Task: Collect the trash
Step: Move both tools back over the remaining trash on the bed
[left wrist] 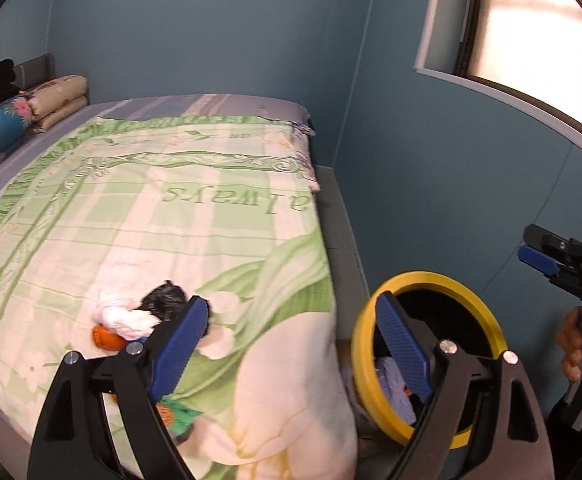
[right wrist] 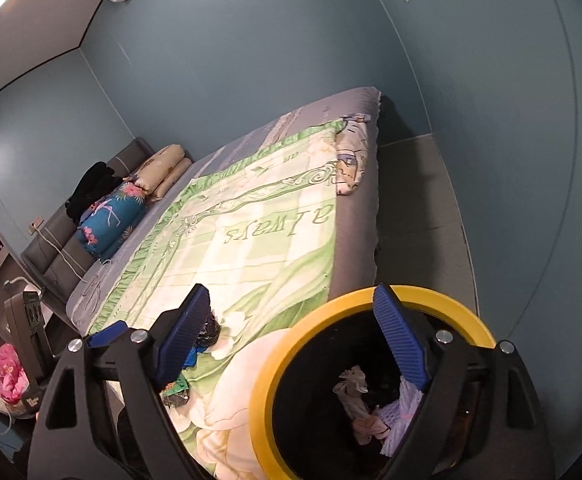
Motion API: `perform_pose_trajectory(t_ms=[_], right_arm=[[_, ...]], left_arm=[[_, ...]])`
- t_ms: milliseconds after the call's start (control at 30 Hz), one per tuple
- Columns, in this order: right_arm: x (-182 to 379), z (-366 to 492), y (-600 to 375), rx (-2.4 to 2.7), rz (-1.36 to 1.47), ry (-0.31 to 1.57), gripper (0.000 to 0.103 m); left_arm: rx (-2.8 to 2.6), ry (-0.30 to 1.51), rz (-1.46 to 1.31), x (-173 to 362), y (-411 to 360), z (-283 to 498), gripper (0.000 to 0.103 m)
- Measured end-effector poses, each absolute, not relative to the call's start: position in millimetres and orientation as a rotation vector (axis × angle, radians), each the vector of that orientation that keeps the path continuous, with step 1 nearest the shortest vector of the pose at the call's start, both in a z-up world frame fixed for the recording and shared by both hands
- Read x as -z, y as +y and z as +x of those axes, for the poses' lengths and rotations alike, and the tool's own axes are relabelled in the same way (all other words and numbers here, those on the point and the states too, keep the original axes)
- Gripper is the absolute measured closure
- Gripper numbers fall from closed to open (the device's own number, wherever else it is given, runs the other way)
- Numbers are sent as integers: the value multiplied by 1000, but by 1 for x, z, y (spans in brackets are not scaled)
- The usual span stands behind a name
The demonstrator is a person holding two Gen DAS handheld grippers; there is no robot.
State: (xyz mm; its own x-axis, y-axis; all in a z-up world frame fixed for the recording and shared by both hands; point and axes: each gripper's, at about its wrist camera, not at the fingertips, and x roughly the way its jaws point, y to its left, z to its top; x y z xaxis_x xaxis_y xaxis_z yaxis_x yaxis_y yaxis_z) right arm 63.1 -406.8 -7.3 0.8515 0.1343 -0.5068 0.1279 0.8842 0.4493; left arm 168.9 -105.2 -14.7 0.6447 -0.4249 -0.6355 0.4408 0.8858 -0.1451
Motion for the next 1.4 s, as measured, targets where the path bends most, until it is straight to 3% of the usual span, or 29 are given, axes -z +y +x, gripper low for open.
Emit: perform_pose_trajectory(t_ms=[767, 1400], right_arm=[[-6, 153, -292, -198, 304, 672, 16], [71, 257, -207, -305, 243, 924, 16]], left_arm=[[235, 775, -78, 48, 25, 190, 19], [164, 924, -139, 129, 65, 212, 19]])
